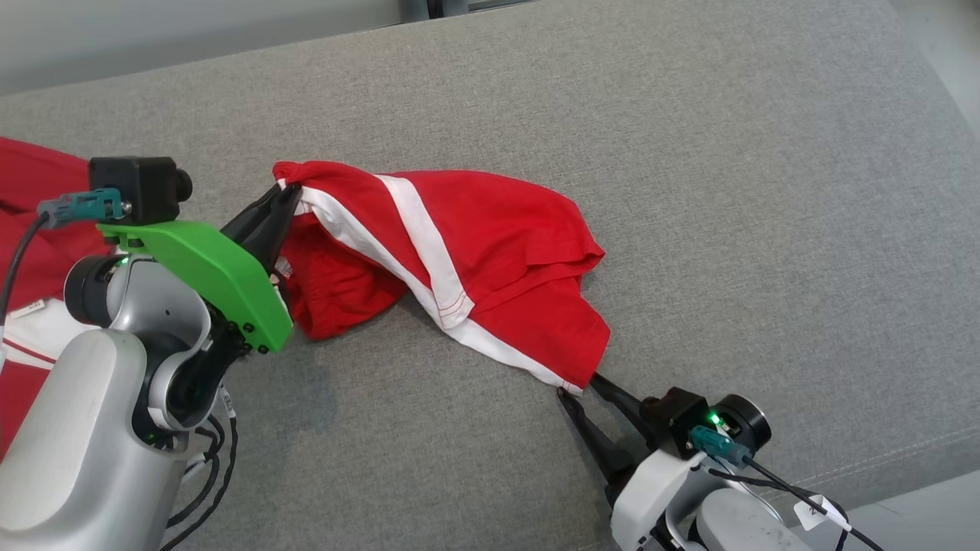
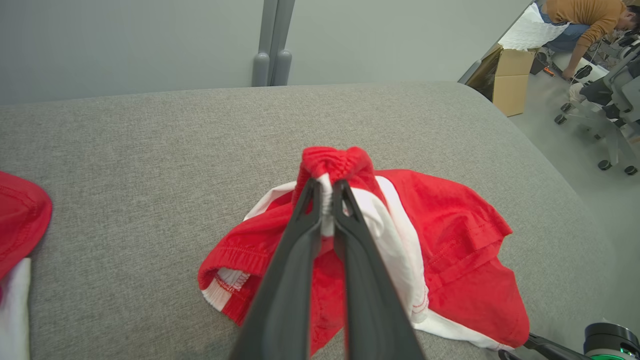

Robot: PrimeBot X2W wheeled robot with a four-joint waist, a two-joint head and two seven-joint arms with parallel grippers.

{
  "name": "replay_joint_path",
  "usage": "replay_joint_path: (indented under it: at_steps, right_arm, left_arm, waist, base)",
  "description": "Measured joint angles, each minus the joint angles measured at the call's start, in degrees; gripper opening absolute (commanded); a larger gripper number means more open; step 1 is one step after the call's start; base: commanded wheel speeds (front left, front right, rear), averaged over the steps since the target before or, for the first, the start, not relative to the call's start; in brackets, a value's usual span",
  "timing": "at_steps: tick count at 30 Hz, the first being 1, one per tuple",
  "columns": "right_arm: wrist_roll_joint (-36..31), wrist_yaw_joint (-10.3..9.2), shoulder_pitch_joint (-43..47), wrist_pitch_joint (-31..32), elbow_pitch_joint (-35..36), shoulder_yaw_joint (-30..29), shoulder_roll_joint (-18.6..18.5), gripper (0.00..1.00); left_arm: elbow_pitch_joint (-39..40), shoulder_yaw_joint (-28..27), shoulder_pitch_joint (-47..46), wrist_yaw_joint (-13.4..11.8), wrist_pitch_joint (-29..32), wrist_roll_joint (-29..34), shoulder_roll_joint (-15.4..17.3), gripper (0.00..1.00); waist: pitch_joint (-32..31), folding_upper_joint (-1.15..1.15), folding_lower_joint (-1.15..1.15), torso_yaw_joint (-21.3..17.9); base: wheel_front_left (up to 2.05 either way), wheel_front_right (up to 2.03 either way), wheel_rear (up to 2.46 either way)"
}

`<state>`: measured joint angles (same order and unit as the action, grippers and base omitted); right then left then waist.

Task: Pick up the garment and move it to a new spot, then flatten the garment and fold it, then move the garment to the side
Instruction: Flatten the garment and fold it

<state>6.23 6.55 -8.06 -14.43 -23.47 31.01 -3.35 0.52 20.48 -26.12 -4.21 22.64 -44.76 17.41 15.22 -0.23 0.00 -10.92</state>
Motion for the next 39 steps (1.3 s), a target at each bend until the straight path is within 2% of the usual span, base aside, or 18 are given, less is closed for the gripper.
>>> replay_joint_path:
  at_steps: [1,2,3,6,11,13,16,18,19,25,29,34,39]
  right_arm:
    - [0.05,0.01,-0.03,0.0,-0.27,0.24,0.0,0.48]
    - [0.14,0.09,-0.03,0.0,-0.57,0.42,-0.01,0.48]
    - [0.29,0.25,-0.04,0.0,-0.8,0.51,-0.01,0.43]
    - [0.44,0.49,-0.07,0.0,-1.63,0.71,-0.01,0.36]
    - [0.83,0.49,-0.34,-0.01,-2.49,0.88,-0.01,0.27]
    - [0.85,0.49,-0.79,0.0,-2.79,0.98,-0.01,0.28]
    - [0.91,0.49,-1.19,0.0,-2.91,1.05,-0.01,0.25]
    - [0.93,0.49,-1.4,0.0,-3.0,1.22,-0.01,0.17]
    - [1.09,0.51,-1.57,0.0,-3.09,1.33,-0.01,0.0]
    - [5.67,0.51,-2.1,0.0,-3.13,1.91,-0.02,0.0]
    - [15.43,0.51,-2.52,0.0,-0.01,6.34,-0.21,0.0]
    - [25.68,0.51,-7.5,0.04,8.08,8.77,-0.57,0.0]
    - [36.42,0.51,-13.21,0.97,17.9,7.45,-5.44,0.0]
  left_arm:
    - [-0.01,0.01,0.0,0.0,0.0,-0.02,-0.01,0.0]
    - [-0.01,0.01,0.0,0.0,0.0,-0.02,-0.02,0.0]
    - [-0.01,0.02,0.0,0.01,0.0,-0.02,-0.02,0.0]
    - [-0.02,0.04,0.0,0.02,0.0,-0.03,-0.03,0.0]
    - [-0.02,0.05,-0.01,0.09,-0.01,-0.05,-0.05,0.0]
    - [-0.04,0.05,-0.01,0.1,-0.01,-0.32,-0.05,0.0]
    - [-0.04,0.05,-0.01,0.12,-0.01,-0.38,-0.07,0.0]
    - [-0.04,0.04,-0.01,0.12,-0.01,-0.41,-0.08,0.0]
    - [-0.07,0.04,-0.01,0.12,-0.01,-0.45,-0.08,0.0]
    - [-0.26,-0.14,-0.01,0.16,-0.07,-0.82,-0.03,0.0]
    - [-0.52,-0.73,0.0,0.74,0.11,-1.78,0.18,0.0]
    - [-0.3,-1.9,-0.05,1.58,1.53,-2.8,1.89,0.0]
    - [0.41,-2.14,-1.56,2.03,2.64,-4.58,1.87,0.0]
  waist:
    - [0.03,0.0,0.0,0.06]
    - [0.05,0.0,0.0,0.13]
    - [0.08,0.0,0.0,0.2]
    - [0.15,0.0,0.0,0.39]
    - [0.24,0.0,0.0,0.65]
    - [0.23,0.0,0.0,0.71]
    - [0.26,0.0,0.0,0.79]
    - [0.3,0.0,0.0,0.83]
    - [0.31,0.0,0.0,0.85]
    - [0.19,0.0,0.0,0.93]
    - [-0.26,0.0,0.0,0.92]
    - [-1.56,0.0,0.0,0.72]
    - [-3.14,0.0,0.0,0.66]
  base:
    - [0.0,0.0,0.0]
    - [0.0,0.0,0.0]
    - [0.0,0.0,0.0]
    - [0.0,0.0,0.0]
    - [0.0,0.0,0.0]
    - [0.0,0.0,0.0]
    - [0.0,0.0,0.0]
    - [0.0,0.0,0.0]
    - [0.0,0.0,0.0]
    - [0.0,0.0,0.0]
    - [0.0,0.0,0.0]
    - [0.0,0.0,0.0]
    - [0.0,0.0,0.0]
